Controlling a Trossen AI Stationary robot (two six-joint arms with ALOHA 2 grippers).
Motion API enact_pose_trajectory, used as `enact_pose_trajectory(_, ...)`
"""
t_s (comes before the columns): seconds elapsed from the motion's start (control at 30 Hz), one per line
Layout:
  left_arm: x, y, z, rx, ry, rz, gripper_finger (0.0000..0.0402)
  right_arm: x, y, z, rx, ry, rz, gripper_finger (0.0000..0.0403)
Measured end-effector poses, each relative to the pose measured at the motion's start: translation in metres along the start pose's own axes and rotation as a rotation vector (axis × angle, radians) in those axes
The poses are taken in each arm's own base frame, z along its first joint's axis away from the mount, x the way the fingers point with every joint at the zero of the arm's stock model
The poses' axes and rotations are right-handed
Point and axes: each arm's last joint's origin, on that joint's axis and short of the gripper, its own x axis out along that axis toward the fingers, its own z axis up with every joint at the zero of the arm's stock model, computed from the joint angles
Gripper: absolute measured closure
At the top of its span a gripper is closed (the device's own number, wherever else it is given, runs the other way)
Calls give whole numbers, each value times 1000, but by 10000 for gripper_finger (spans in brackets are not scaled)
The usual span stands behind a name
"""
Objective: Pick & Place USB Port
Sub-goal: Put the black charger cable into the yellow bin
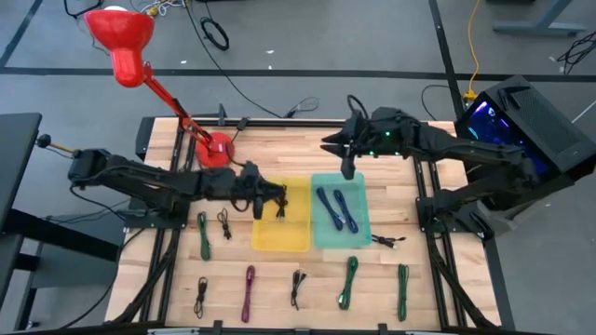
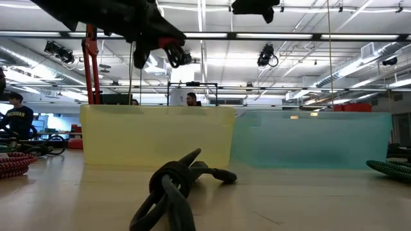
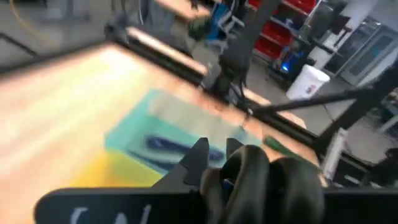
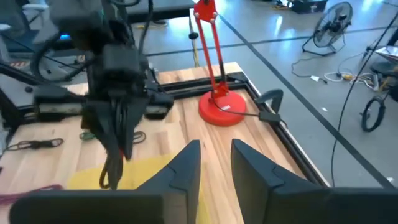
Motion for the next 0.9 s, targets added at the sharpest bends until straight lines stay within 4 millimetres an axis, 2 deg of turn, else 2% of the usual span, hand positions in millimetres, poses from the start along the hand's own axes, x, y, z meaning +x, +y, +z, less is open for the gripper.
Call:
enact_pose_trajectory(0.13, 16, -7, -32, -51, 98, 51, 356, -12, -1, 2, 14, -1, 4, 310)
enact_pose_trajectory(0.23, 26, -6, -52, -63, 146, 114, 356, -11, -1, -2, 11, 29, 4, 309)
enact_pose_trajectory(0.33, 34, -2, -63, -88, 166, 145, 319, -11, -1, -3, 7, 40, 4, 309)
enact_pose_trajectory(0.5, 38, 3, -66, -132, 191, 146, 218, -9, -1, -6, 1, 75, 3, 309)
enact_pose_trajectory(0.6, 38, 3, -66, -139, 196, 137, 178, -8, -1, -8, -2, 94, 3, 309)
enact_pose_trajectory(0.73, 37, 3, -65, -146, 187, 143, 158, -8, -1, -8, -9, 91, 3, 309)
enact_pose_trajectory(0.9, 33, 9, -50, -87, 88, 221, 163, -8, -1, -8, -9, 91, 3, 309)
